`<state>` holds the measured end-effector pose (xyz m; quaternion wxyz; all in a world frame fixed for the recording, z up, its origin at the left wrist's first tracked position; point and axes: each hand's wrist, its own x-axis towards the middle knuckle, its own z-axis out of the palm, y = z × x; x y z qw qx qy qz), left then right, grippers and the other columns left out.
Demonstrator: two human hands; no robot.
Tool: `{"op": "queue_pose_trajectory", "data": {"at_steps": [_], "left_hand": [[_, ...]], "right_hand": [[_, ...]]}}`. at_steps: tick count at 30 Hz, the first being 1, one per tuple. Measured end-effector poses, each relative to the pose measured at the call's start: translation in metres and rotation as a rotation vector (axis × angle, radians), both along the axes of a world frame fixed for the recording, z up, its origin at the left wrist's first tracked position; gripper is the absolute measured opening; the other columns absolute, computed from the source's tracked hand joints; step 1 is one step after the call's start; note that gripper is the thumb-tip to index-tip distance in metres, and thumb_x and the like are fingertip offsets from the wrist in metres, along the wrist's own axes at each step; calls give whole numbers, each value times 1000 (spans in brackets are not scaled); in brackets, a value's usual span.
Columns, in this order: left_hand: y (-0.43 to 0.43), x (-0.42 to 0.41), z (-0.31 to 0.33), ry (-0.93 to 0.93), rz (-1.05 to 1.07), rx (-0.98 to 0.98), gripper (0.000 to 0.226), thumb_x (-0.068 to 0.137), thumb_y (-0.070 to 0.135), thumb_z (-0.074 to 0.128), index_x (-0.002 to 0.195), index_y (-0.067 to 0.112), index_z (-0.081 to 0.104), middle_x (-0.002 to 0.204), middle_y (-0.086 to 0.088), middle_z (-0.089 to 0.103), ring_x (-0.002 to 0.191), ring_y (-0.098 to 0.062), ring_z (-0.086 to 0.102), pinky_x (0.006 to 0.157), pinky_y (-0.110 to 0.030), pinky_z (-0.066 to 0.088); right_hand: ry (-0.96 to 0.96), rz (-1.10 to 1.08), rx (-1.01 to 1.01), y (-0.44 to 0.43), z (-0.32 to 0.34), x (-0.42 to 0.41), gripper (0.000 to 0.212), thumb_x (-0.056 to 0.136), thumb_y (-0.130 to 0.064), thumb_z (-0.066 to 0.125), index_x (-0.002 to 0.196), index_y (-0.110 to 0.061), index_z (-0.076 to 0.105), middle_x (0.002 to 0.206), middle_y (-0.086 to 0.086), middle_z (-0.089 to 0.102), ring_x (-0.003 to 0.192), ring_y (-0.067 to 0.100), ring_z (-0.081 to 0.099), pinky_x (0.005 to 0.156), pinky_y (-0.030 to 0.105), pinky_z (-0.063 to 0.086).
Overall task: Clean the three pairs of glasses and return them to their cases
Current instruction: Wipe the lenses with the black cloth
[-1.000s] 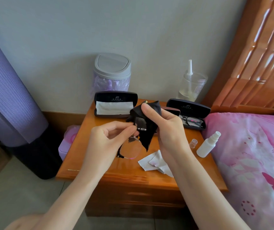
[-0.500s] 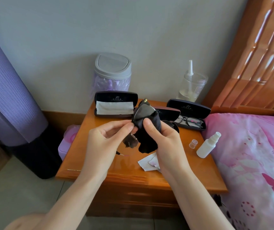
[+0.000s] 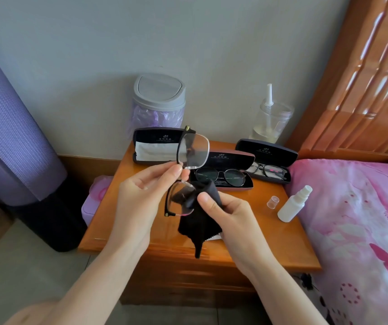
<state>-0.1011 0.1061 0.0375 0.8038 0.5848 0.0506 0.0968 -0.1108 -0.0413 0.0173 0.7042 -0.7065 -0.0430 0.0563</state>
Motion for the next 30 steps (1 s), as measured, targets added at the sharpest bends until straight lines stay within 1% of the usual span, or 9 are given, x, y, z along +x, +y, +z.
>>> {"op": "queue_pose_trajectory", "data": {"at_steps": [3, 6, 10, 14, 17, 19, 21, 24, 30], "left_hand": [[-3, -2, -2, 32, -38, -59, 17, 73, 26, 68, 88, 19, 74, 82, 1, 76, 85, -10, 72, 72, -19, 55], [-3, -2, -5, 60, -42, -78, 29, 66, 35, 68, 90, 20, 74, 87, -2, 76, 91, -17, 71, 77, -28, 55], [-6, -4, -6, 50, -73, -85, 29, 70, 32, 67, 94, 17, 74, 88, 0, 76, 89, -11, 71, 63, -18, 55], [-6, -5, -4, 20, -90, -112, 24, 72, 27, 66, 93, 17, 73, 87, 3, 76, 88, -6, 71, 63, -14, 53], [-2, -4, -3, 22, -112, -101, 28, 72, 28, 65, 98, 17, 72, 89, 3, 76, 87, -6, 71, 64, -14, 53], [1, -2, -4, 23, -132, -6, 31, 76, 33, 62, 102, 20, 71, 93, 4, 75, 91, -6, 70, 66, -14, 54], [3, -2, -6, 27, -176, 95, 32, 80, 41, 57, 102, 24, 72, 95, 6, 75, 94, -5, 69, 71, -15, 54], [5, -2, -7, 44, -248, 183, 33, 82, 46, 51, 95, 25, 74, 92, 3, 75, 94, -5, 68, 78, -20, 53], [9, 0, -7, 14, -253, 188, 28, 78, 33, 61, 103, 26, 72, 99, 10, 74, 100, -1, 66, 79, -15, 53]], "right_hand": [[-15, 32, -65, 7, 0, -1, 24, 87, -26, 61, 100, -9, 71, 94, 11, 73, 91, 17, 70, 78, 23, 56], [0, 36, -49, 13, 3, -1, 20, 87, -22, 64, 103, -13, 71, 93, 4, 75, 91, 14, 70, 78, 25, 57], [54, -27, 118, 20, 9, 3, 30, 71, -28, 71, 97, -15, 73, 89, 5, 76, 87, 15, 71, 70, 16, 54], [137, -34, 262, 28, 11, 5, 41, 61, -32, 74, 95, -10, 73, 87, 9, 75, 85, 23, 72, 78, 30, 58], [140, -9, 235, 27, 14, 5, 28, 70, -22, 75, 96, -11, 72, 90, 10, 75, 83, 21, 72, 73, 26, 57], [116, -3, 176, 24, 17, 5, 16, 77, -12, 73, 92, -17, 72, 85, 5, 75, 79, 16, 72, 66, 21, 55], [90, 13, 115, 21, 18, 6, 20, 79, -8, 72, 95, -19, 70, 87, 3, 76, 84, 15, 72, 69, 22, 56], [68, 31, 98, 18, 21, 7, 25, 79, -4, 72, 103, -9, 69, 92, 11, 74, 88, 22, 72, 74, 25, 56], [103, -16, 69, 15, 19, 7, 24, 72, -9, 78, 95, -10, 71, 87, 8, 75, 83, 22, 73, 71, 26, 57]]}}
